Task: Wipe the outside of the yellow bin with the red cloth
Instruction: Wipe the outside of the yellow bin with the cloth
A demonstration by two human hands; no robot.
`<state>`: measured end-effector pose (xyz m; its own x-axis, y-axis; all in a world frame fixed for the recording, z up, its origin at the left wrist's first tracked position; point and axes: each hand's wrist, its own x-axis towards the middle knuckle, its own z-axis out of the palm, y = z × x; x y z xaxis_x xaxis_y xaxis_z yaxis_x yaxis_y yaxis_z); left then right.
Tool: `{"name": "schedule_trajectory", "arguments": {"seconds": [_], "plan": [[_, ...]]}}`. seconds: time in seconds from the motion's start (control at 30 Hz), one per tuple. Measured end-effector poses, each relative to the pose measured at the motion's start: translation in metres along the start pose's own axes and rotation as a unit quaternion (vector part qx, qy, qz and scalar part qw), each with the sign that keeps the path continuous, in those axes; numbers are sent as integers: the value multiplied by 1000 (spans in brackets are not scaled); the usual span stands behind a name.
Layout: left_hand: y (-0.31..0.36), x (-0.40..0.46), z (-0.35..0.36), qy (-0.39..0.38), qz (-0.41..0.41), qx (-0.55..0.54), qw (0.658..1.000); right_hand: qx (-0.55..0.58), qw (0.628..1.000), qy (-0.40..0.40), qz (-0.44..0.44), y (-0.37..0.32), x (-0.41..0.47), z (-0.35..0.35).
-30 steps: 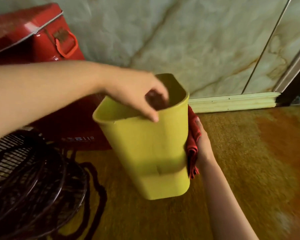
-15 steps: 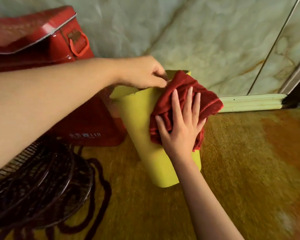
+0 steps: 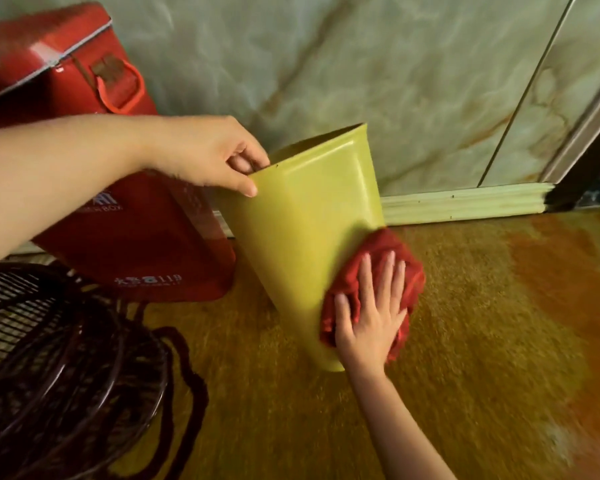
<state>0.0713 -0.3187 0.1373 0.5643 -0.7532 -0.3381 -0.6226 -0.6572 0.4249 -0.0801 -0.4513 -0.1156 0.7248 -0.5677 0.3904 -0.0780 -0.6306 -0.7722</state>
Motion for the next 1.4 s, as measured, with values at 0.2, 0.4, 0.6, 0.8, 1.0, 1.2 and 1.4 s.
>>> {"name": "schedule_trajectory", "arguments": {"seconds": [0.2, 0.4, 0.6, 0.8, 1.0, 1.2, 1.4], "plan": [[11, 17, 14, 101, 12, 57, 993, 109, 989, 8, 101, 7, 15, -14], [29, 38, 23, 150, 38, -7, 988, 78, 992, 6, -102, -72, 70, -26], [14, 25, 13, 12, 5, -17, 1000, 62, 996, 10, -68, -22, 90, -30], [-29, -2, 47, 183, -29, 131, 974, 133, 980, 12, 150, 30, 77, -34], [33, 34, 39, 136, 63, 67, 986, 208, 971, 71, 98, -8, 51, -29], [21, 29, 50, 66, 64, 66, 994, 151, 988, 40, 6, -53, 32, -4], [5, -3, 82, 248, 82, 132, 956, 163, 986, 22, -5, -55, 21, -15]]}}
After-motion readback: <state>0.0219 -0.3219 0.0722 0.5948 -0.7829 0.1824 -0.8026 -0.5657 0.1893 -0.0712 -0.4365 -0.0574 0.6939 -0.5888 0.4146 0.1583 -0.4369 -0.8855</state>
